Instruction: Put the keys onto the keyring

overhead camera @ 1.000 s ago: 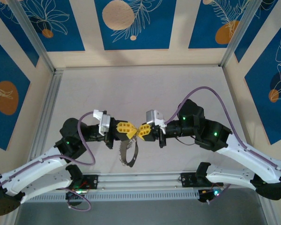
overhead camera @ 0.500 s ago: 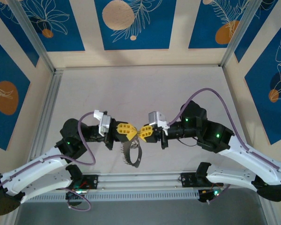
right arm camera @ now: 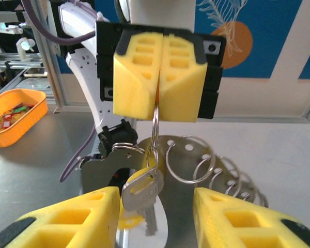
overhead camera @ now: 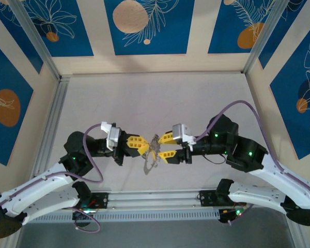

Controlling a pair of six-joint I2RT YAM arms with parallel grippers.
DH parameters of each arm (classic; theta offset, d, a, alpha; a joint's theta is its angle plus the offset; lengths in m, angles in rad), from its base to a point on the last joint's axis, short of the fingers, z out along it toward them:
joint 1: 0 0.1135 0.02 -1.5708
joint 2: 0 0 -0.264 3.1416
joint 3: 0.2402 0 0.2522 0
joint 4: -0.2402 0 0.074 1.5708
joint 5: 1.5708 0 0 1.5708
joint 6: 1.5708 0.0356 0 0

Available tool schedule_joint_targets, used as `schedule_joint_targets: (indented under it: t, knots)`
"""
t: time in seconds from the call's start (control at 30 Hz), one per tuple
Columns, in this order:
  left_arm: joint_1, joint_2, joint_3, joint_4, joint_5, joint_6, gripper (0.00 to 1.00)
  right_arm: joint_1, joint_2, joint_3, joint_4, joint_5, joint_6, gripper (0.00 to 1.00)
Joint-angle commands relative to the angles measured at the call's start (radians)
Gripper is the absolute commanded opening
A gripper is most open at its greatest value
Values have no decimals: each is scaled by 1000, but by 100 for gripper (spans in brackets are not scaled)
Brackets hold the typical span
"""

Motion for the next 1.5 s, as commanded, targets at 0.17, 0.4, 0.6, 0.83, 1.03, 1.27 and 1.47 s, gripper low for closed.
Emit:
schedule_joint_targets:
  t: [0.17, 0.4, 0.6, 0.83, 1.03, 1.27, 1.47]
  knots:
    - [5, -10, 27, 57, 21, -14, 0, -4, 8, 14, 103, 1, 32, 36]
    - [4, -4, 22, 79, 24, -22, 0, -3, 68, 42, 106, -49, 50, 25]
    - [5, -6, 10, 93, 20, -28, 0, -1, 83, 39, 120, -94, 58, 24]
    - [5, -6, 2, 103, 12, -29, 0, 11, 81, 27, 116, -133, 56, 33]
    - [6, 2, 4, 104, 17, -31, 0, 11, 79, 11, 152, -128, 65, 23]
    - [6, -12, -8, 105, 8, -32, 0, 13, 102, 35, 123, -120, 40, 0]
    - [6, -55, 252, -607, -100, 218, 26, 34, 122, 168, -129, 57, -84, 0]
